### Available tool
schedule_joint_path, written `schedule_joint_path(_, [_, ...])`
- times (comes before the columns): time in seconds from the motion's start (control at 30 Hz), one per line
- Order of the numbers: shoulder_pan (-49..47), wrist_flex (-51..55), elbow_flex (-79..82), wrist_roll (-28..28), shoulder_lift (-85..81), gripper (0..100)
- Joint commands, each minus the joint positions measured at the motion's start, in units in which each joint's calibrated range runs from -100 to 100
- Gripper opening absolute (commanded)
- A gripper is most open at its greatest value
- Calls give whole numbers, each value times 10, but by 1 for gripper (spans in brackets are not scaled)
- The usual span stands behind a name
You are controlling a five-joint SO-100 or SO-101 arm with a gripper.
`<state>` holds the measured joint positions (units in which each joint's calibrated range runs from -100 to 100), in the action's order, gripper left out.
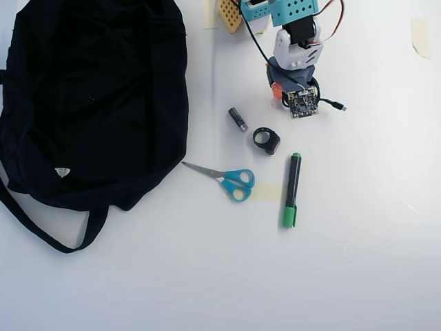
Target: Put the cable into the black bag
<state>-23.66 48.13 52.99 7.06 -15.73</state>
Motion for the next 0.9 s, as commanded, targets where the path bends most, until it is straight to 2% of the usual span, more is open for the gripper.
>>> schedule_joint_path(0.0, [-3, 6, -7, -4, -53, 2])
schedule_joint_path(0.53, [5, 54, -17, -13, -192, 2])
schedule_joint_path(0.7, [33, 48, -20, -19, -238, 2])
schedule_joint_path(0.87, [46, 48, -73, -16, -241, 2])
